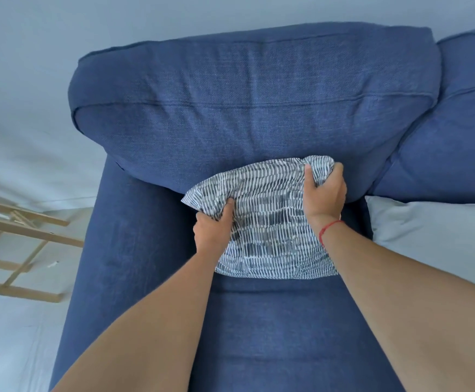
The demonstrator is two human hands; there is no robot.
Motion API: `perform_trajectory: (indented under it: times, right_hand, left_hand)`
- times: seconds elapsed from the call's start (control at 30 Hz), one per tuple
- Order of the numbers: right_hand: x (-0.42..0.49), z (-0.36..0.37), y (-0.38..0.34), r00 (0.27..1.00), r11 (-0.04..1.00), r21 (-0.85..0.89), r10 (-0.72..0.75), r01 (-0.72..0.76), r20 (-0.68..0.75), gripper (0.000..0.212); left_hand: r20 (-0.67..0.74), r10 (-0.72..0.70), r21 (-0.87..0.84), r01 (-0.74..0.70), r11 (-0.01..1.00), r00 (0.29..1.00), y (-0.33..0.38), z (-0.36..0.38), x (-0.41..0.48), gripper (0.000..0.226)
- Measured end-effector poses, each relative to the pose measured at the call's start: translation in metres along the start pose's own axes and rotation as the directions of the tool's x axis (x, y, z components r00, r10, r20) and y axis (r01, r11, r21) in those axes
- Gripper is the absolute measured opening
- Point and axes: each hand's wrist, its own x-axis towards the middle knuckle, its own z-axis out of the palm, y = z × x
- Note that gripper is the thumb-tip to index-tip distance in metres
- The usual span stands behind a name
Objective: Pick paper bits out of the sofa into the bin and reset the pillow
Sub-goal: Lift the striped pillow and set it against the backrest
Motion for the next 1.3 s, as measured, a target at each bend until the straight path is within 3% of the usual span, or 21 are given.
perform_trajectory:
  times: [0.3, 0.37, 0.43, 0.53, 0.6, 0.67, 0.73, 0.83, 1.0, 1.13, 1.3]
  right_hand:
    - [0.019, -0.004, -0.019, 0.960, 0.972, 0.048, -0.236, 0.231, 0.150, 0.033]
    - [0.026, -0.005, -0.018, 0.965, 0.985, 0.085, -0.163, 0.148, 0.207, 0.042]
    - [0.026, -0.010, -0.011, 0.961, 0.987, 0.152, 0.013, -0.057, 0.277, 0.069]
    - [0.013, -0.022, 0.013, 0.852, 0.925, 0.142, 0.253, -0.351, 0.458, 0.115]
    - [0.000, -0.026, 0.030, 0.776, 0.897, 0.075, 0.332, -0.436, 0.536, 0.126]
    - [-0.015, -0.022, 0.038, 0.749, 0.898, 0.017, 0.356, -0.439, 0.559, 0.124]
    - [-0.025, -0.016, 0.041, 0.794, 0.926, -0.001, 0.324, -0.378, 0.514, 0.109]
    - [-0.021, -0.013, 0.036, 0.902, 0.958, -0.007, 0.274, -0.288, 0.335, 0.073]
    - [-0.005, -0.019, 0.028, 0.949, 0.984, -0.018, 0.178, -0.180, 0.260, 0.053]
    - [-0.009, -0.020, 0.026, 0.971, 0.982, -0.097, 0.176, -0.161, 0.165, 0.069]
    - [-0.015, -0.030, 0.036, 0.974, 0.974, -0.114, 0.208, -0.198, 0.087, 0.084]
  left_hand:
    - [-0.042, 0.021, -0.061, -0.024, 0.998, 0.999, 0.001, -0.009, 0.002, 0.083]
    - [-0.037, 0.035, -0.090, -0.039, 0.995, 0.999, 0.002, -0.013, 0.004, 0.081]
    - [-0.024, 0.053, -0.138, -0.055, 0.989, 0.998, -0.001, -0.015, 0.001, 0.081]
    - [0.017, 0.089, -0.141, -0.086, 0.986, 0.996, -0.016, -0.014, -0.006, 0.098]
    - [0.118, 0.075, -0.121, -0.060, 0.991, 0.990, -0.029, -0.012, -0.010, 0.114]
    - [0.218, 0.039, -0.118, -0.013, 0.993, 0.975, -0.040, -0.010, -0.012, 0.123]
    - [0.264, 0.061, -0.100, -0.035, 0.994, 0.963, -0.045, -0.006, -0.014, 0.121]
    - [0.221, 0.139, -0.078, -0.125, 0.989, 0.965, -0.042, 0.002, -0.015, 0.103]
    - [0.103, 0.218, -0.097, -0.208, 0.973, 0.971, -0.030, 0.008, -0.017, 0.075]
    - [0.033, 0.345, -0.087, -0.341, 0.936, 0.938, -0.022, 0.012, -0.023, 0.060]
    - [0.047, 0.453, -0.034, -0.452, 0.891, 0.890, -0.021, 0.019, -0.027, 0.056]
